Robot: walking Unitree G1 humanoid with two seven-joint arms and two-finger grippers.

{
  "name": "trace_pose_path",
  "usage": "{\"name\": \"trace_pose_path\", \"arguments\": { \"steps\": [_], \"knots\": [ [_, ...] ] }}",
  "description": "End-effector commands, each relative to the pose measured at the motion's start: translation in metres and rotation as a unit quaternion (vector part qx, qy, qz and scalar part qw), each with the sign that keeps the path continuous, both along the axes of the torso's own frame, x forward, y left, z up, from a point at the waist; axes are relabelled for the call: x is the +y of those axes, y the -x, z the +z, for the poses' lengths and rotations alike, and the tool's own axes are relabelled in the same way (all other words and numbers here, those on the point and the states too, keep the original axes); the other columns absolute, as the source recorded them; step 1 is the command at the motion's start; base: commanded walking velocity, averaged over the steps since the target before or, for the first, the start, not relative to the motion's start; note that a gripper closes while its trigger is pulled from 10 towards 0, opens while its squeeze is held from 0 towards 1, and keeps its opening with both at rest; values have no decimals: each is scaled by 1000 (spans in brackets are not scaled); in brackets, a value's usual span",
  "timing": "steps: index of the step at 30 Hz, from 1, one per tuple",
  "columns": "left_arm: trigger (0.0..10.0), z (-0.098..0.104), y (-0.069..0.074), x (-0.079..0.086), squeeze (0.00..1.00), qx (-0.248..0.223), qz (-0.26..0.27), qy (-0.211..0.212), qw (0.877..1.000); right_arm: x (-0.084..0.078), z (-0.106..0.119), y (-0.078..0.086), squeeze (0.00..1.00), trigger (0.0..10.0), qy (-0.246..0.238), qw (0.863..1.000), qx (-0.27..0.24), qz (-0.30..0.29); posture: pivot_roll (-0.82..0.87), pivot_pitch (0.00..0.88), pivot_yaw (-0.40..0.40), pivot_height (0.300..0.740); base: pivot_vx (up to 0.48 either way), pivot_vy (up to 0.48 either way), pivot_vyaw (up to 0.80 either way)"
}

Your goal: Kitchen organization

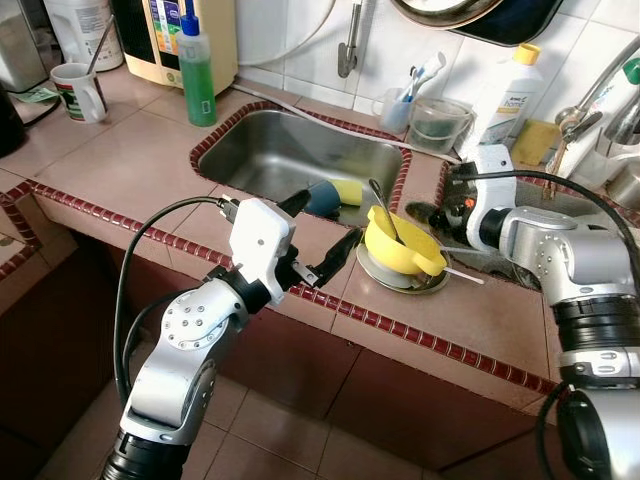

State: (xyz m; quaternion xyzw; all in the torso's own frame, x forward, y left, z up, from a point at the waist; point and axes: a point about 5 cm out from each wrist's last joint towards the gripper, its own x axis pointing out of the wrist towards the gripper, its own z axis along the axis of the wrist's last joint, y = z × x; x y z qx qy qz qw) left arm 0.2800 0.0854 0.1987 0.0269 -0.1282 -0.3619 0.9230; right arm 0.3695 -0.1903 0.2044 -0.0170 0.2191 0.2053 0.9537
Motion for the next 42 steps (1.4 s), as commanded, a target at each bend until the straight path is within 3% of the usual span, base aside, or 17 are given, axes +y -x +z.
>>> {"name": "trace_pose_path", "arguments": {
  "steps": [1, 14, 29, 30, 31, 42],
  "knots": [
    [10000, 3, 3, -5, 0, -7, -7, 3, 1000, -5, 2, 0, 0, 9765, 13, 1000, 11, 5, 38, 84, -127, 740, 0, 0, 0],
    [10000, 3, 8, -9, 0, -4, -5, 13, 1000, -8, 14, -20, 0, 10000, 52, 998, -2, 23, 46, 91, -145, 740, 0, 0, 0],
    [10000, 4, 11, -10, 0, -1, -3, 16, 1000, 7, 17, -31, 0, 10000, 32, 998, -20, 47, 55, 109, -150, 740, 0, 0, 0],
    [10000, 4, 11, -10, 0, 0, -3, 17, 1000, 9, 16, -32, 0, 9922, 34, 998, -18, 48, 56, 111, -150, 740, 0, 0, 0],
    [10000, 4, 11, -10, 0, 0, -2, 17, 1000, 10, 14, -33, 0, 9098, 35, 998, -16, 49, 59, 112, -152, 740, 0, 0, 0],
    [10000, 5, 12, -8, 0, 1, 2, 18, 1000, 3, -2, -30, 0, 8824, 50, 998, 11, 42, 62, 120, -155, 740, 0, 0, 0]
  ]
}}
